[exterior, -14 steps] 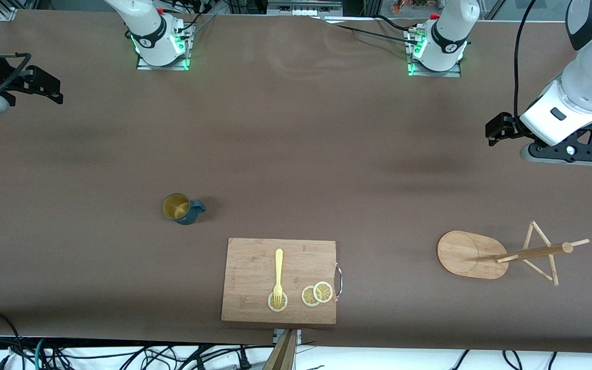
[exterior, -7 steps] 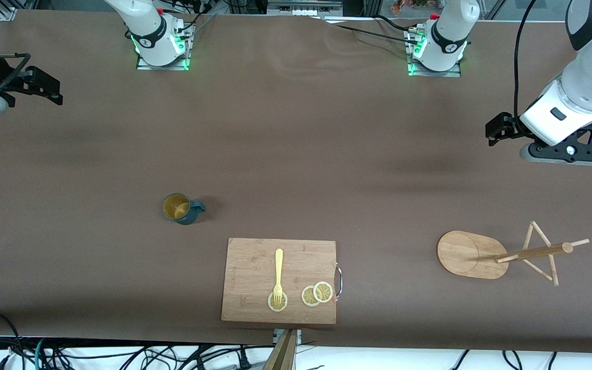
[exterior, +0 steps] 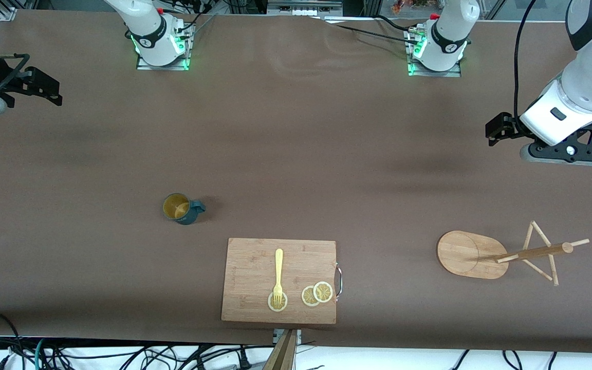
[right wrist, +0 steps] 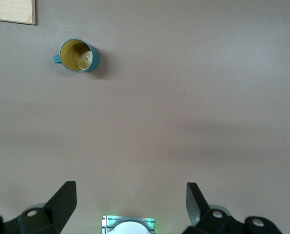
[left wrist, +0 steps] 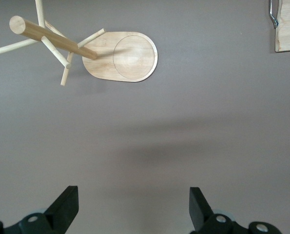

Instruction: Pass cup and hang on rack

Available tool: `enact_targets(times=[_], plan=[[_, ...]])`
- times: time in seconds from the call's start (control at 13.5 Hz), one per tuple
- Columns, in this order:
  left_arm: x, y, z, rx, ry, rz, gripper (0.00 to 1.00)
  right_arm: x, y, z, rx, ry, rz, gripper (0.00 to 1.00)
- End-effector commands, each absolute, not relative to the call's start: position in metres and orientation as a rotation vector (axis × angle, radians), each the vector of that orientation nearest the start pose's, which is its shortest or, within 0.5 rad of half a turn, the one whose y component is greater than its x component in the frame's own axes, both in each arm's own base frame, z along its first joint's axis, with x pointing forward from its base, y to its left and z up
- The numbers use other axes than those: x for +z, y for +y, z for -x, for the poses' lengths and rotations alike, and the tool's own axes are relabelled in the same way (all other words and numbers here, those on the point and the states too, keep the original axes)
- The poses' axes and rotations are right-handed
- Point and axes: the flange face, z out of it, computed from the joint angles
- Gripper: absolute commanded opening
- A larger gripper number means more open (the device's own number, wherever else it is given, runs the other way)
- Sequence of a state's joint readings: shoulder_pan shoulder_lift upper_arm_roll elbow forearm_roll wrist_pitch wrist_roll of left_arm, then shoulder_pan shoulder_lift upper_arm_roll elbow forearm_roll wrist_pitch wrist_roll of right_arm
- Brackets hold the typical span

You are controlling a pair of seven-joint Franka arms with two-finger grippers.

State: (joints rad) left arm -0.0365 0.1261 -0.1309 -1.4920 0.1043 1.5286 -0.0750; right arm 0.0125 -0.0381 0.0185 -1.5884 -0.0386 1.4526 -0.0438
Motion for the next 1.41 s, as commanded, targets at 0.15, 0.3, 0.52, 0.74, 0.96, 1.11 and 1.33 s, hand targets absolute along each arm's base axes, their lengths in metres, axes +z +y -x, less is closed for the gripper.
enact_targets(times=[0.15, 0.3, 0.52, 0.74, 0.96, 1.11, 1.33], plan=[[0.593, -0.080, -0.585, 0.099, 0.166, 3.017, 1.00, 0.626, 0.007, -0.533, 0.168, -0.096, 3.169, 0.99], [0.593, -0.079, -0.585, 0.099, 0.164, 3.017, 1.00, 0.603, 0.011, -0.543, 0.241, -0.136, 3.156, 0.99], [0.594, -0.079, -0.586, 0.097, 0.164, 3.018, 1.00, 0.580, 0.016, -0.555, 0.303, -0.168, 3.142, 0.99], [0.594, -0.080, -0.585, 0.097, 0.166, 3.018, 1.00, 0.557, 0.026, -0.564, 0.357, -0.182, 3.111, 0.99], [0.594, -0.080, -0.585, 0.097, 0.166, 3.017, 1.00, 0.543, 0.039, -0.571, 0.350, -0.215, 3.106, 0.99], [0.594, -0.078, -0.586, 0.097, 0.164, 3.017, 1.00, 0.525, 0.048, -0.578, 0.319, -0.231, 3.110, 0.99], [0.594, -0.079, -0.586, 0.097, 0.166, 3.017, 1.00, 0.483, 0.059, -0.597, 0.284, -0.234, 3.088, 0.99]])
